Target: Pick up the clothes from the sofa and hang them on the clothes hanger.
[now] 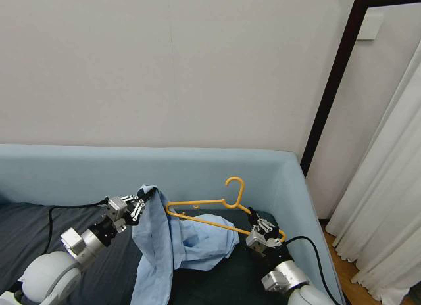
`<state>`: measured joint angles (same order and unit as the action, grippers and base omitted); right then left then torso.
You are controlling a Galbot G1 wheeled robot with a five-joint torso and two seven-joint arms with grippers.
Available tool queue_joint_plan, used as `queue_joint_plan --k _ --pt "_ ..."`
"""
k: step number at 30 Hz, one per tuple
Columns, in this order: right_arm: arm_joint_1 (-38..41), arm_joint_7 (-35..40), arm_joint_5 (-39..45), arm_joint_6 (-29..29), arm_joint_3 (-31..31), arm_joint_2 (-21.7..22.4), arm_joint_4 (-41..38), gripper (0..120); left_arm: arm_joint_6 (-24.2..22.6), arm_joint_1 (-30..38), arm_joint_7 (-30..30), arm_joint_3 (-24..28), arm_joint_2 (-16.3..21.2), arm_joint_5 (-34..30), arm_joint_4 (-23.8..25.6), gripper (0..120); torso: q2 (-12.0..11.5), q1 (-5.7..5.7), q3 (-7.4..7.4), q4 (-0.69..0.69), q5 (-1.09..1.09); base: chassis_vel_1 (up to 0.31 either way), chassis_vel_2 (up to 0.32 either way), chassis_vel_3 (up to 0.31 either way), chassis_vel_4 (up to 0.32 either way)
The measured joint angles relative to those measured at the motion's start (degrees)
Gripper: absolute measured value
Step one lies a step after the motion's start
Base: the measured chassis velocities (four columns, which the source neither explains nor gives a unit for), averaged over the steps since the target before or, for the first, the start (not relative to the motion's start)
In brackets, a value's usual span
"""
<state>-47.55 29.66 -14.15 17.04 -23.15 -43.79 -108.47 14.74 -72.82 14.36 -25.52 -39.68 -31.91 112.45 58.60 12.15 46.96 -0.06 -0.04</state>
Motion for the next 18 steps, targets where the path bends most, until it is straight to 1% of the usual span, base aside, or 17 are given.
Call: queue_joint_plan --k 4,10,14,15,18 --pt "3.65 -0.14 2.74 -2.61 -2.89 -1.24 1.41 5 0.05 0.12 0.24 0.95 -0.38 0.93 -0.28 0 0.00 0.00 0.00 0.00 0.00 0.000 0.000 0.000 0.000" --pt "5.72 -0.96 3.45 -4.86 -5.13 -1.58 1.59 5 0.27 0.73 0.33 1.99 -0.75 1.98 -1.23 0 0.00 0.00 0.00 0.00 -0.01 0.000 0.000 0.000 0.000" --pt "6.30 -1.92 -0.78 -4.63 -6.27 -1.58 2.07 5 0.28 1.22 0.33 2.53 -0.98 2.21 -1.18 0 -0.01 0.00 0.00 -0.01 -0.01 0.000 0.000 0.000 0.000" --pt "6.30 -1.92 -0.78 -4.63 -6.27 -1.58 2.07 5 0.28 1.22 0.33 2.53 -0.98 2.21 -1.18 0 -0.01 0.00 0.00 -0.01 -0.01 0.000 0.000 0.000 0.000" --pt "7.41 -2.97 -4.87 -4.14 -7.86 -1.97 3.67 5 0.24 1.79 0.42 2.57 -1.02 1.94 -0.41 0 -0.01 0.00 0.00 -0.02 -0.01 0.000 0.000 0.000 0.000"
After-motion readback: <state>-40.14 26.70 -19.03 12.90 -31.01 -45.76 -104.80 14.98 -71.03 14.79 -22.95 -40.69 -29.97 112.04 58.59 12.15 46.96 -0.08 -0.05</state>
